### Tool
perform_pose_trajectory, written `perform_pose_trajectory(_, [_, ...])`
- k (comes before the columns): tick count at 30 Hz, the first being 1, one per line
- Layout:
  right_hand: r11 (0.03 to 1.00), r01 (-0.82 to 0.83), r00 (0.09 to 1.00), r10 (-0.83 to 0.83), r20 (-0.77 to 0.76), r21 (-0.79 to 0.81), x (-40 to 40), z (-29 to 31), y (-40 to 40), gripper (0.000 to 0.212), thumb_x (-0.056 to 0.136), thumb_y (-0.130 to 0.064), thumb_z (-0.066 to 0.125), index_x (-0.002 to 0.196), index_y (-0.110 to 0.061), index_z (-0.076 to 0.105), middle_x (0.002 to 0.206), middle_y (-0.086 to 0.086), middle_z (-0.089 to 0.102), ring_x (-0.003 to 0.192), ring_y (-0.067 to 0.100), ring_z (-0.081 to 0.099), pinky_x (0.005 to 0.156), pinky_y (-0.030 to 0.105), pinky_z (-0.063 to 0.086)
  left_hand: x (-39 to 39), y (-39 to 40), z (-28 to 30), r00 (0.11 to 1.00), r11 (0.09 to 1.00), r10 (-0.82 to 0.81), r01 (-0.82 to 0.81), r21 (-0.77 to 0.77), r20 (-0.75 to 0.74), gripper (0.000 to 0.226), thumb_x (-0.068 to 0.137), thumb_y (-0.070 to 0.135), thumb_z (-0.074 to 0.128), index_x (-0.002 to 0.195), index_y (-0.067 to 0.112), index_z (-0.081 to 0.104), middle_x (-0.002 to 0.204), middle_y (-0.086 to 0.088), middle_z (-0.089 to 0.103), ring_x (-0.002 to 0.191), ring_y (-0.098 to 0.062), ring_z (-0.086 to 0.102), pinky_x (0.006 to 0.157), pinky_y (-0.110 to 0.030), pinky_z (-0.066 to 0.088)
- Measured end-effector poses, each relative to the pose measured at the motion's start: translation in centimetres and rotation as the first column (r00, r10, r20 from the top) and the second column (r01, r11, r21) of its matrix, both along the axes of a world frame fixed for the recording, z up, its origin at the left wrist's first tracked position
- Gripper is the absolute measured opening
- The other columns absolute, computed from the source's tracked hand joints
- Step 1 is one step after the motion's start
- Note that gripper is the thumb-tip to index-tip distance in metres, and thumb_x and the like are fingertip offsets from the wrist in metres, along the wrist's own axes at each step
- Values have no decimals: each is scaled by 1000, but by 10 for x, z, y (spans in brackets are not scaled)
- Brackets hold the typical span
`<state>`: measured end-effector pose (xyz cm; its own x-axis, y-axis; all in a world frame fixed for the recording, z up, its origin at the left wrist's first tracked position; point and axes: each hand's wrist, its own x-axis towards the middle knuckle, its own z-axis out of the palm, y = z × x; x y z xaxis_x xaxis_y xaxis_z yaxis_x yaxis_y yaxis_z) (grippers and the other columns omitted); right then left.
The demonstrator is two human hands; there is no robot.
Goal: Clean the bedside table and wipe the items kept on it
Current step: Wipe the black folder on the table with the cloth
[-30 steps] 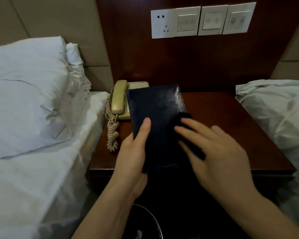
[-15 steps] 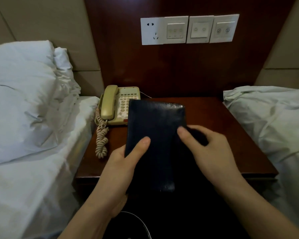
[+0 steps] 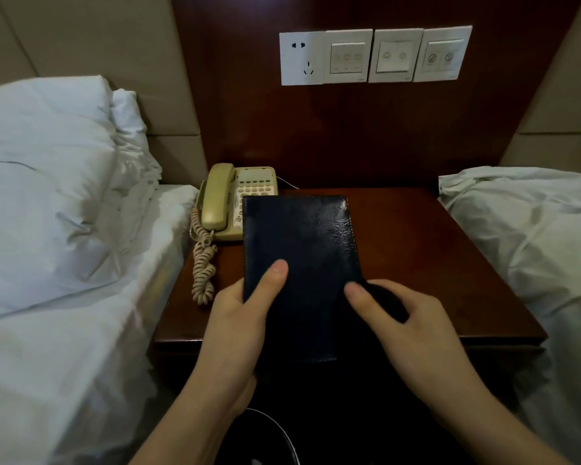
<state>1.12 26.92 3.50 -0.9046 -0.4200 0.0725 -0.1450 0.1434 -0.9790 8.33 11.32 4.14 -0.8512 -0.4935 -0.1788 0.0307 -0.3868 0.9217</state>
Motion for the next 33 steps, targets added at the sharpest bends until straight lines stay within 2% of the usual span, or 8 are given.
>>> perform_pose_trajectory(5, [977, 199, 980, -198, 18, -82, -35, 13, -11, 22, 90, -42, 66, 88, -21, 75, 79, -8, 75, 71, 6, 71, 58, 20, 51, -1, 17, -2, 998, 998, -60, 60, -31, 4, 21, 96, 26, 64, 104, 13, 77, 97, -2, 81, 89, -17, 79, 66, -23, 62])
perform_pose_trajectory(10, [994, 110, 993, -109, 46, -19, -9, -4, -6, 16, 88, -41, 68, 90, -27, 75, 79, -12, 75, 71, 5, 71, 55, 15, 49, -14, 12, -8, 980, 977, 198, -199, 81, 14, 16, 96, 34, 66, 105, 22, 73, 95, 2, 81, 88, -18, 79, 79, -37, 63])
perform_pose_trajectory(12, [980, 164, 983, -152, 105, -117, -2, -7, -6, 13, 90, -39, 67, 94, -29, 75, 83, -10, 76, 74, 6, 72, 57, 15, 51, -17, 15, -11, 962, 949, 271, -269, 163, 8, 17, 97, 38, 64, 108, 26, 71, 101, 2, 81, 92, -19, 78, 82, -38, 62])
perform_pose_trajectory(17, [925, 217, 932, -101, 348, -313, 15, -5, -19, 17, 93, -33, 63, 101, -23, 75, 93, -3, 78, 85, 13, 75, 68, 26, 58, -21, 39, -12, 976, 959, 213, -200, 199, -43, 26, 98, 37, 62, 116, 21, 71, 106, -1, 80, 97, -20, 77, 88, -39, 60])
perform_pose_trajectory(22, [950, 153, 904, -23, 427, -272, 42, -16, -37, 17, 87, -29, 69, 101, -22, 75, 90, -5, 78, 87, 9, 74, 77, 26, 58, -24, 40, -14, 969, 967, 245, -241, 89, -39, 26, 98, 42, 59, 111, 23, 72, 101, 3, 81, 94, -15, 77, 80, -29, 61])
perform_pose_trajectory(25, [933, 160, 901, -4, 435, -323, 33, -7, -35, 17, 89, -26, 69, 102, -17, 75, 91, 0, 78, 85, 14, 75, 69, 22, 59, -23, 36, -12, 966, 962, 254, -248, 113, -41, 26, 99, 38, 61, 111, 18, 74, 102, -2, 81, 97, -21, 77, 90, -42, 60])
perform_pose_trajectory(29, [906, 259, 915, -118, 386, -336, 11, 1, -30, 18, 92, -35, 65, 101, -23, 75, 92, -4, 78, 83, 11, 74, 69, 26, 60, -24, 38, -13, 955, 953, 289, -282, 110, -61, 23, 99, 34, 61, 106, 17, 75, 100, -1, 81, 92, -19, 78, 78, -36, 62])
perform_pose_trajectory(33, [947, 181, 897, -49, 439, -264, 36, -15, -42, 11, 85, -26, 73, 95, -21, 76, 90, -3, 78, 84, 10, 74, 79, 29, 58, -26, 34, -17, 956, 955, 292, -289, 72, -28, 21, 99, 34, 62, 95, 17, 74, 88, 2, 81, 82, -16, 78, 66, -26, 63])
